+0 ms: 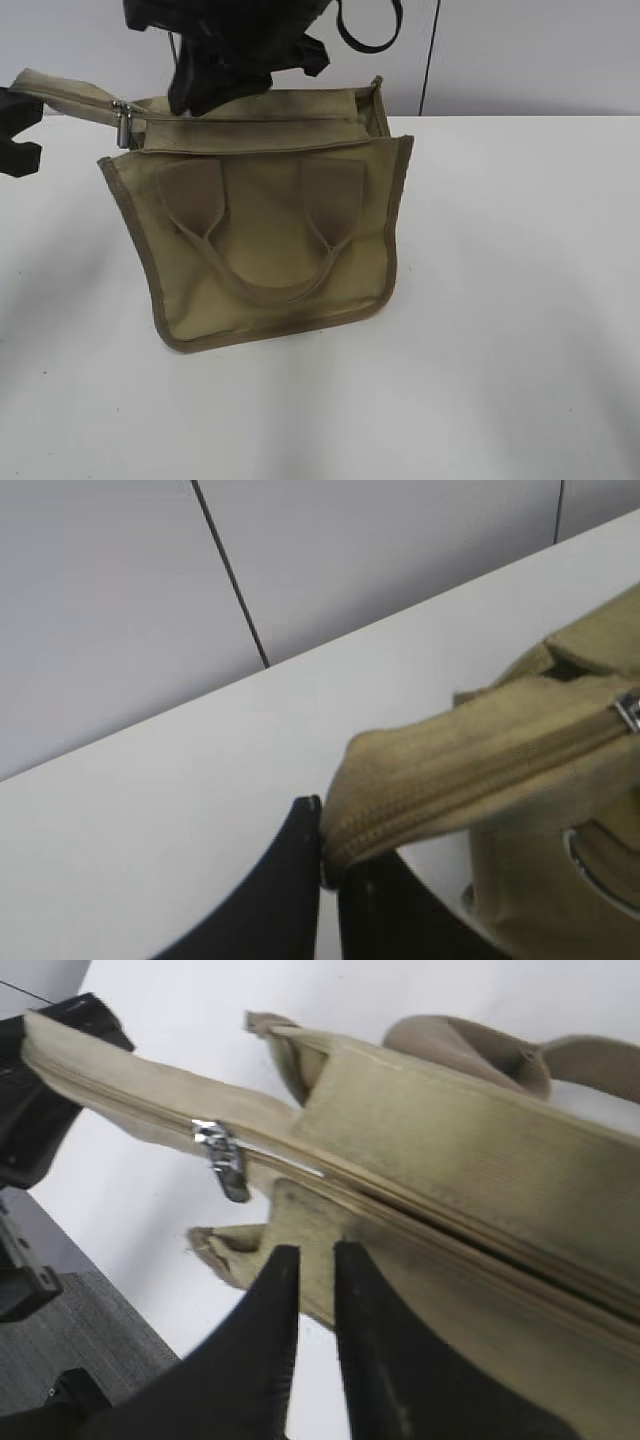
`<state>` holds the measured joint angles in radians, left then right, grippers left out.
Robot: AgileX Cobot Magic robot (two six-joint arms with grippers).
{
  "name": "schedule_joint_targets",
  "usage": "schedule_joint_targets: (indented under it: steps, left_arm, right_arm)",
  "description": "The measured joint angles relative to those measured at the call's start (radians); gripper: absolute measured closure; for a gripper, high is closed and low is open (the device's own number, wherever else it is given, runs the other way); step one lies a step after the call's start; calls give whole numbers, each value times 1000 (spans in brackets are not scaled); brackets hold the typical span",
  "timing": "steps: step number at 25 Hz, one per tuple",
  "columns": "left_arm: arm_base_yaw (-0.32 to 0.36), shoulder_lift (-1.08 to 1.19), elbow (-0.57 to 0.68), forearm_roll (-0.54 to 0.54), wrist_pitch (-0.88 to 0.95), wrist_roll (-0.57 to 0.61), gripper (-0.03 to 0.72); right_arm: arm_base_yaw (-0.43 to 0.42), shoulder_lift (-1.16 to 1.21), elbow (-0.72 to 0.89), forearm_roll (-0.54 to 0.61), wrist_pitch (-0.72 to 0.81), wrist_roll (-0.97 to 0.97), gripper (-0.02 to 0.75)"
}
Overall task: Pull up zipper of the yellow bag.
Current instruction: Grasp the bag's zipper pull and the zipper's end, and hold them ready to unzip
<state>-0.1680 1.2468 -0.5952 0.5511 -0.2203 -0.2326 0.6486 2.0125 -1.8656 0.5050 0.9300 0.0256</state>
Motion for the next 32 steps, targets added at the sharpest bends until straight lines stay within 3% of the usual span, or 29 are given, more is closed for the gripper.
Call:
schedule_joint_targets:
  steps: [3, 5, 11, 16, 23, 29, 32]
  left_arm:
    - [0, -16, 0, -1, -35, 0, 683]
    - [0, -25, 0, -1, -51, 0, 683]
    - [0, -35, 0, -1, -107, -27, 683]
    - [0, -35, 0, -1, -131, -44, 683]
    - [0, -35, 0, 33, -183, -91, 683]
    - [0, -35, 0, 49, -198, -131, 683]
    - [0, -35, 0, 49, -200, -133, 683]
  right_arm:
    - [39, 0, 0, 28, -56, -48, 507]
    - [65, 3, 0, 37, -97, -54, 455]
    - [97, 57, 0, 46, -186, -1, 439]
    - [98, 71, 0, -38, -248, 104, 437]
    - [103, 71, 0, -117, -280, 178, 505]
    - [103, 72, 0, -139, -325, 209, 702]
    - [103, 72, 0, -144, -333, 210, 743]
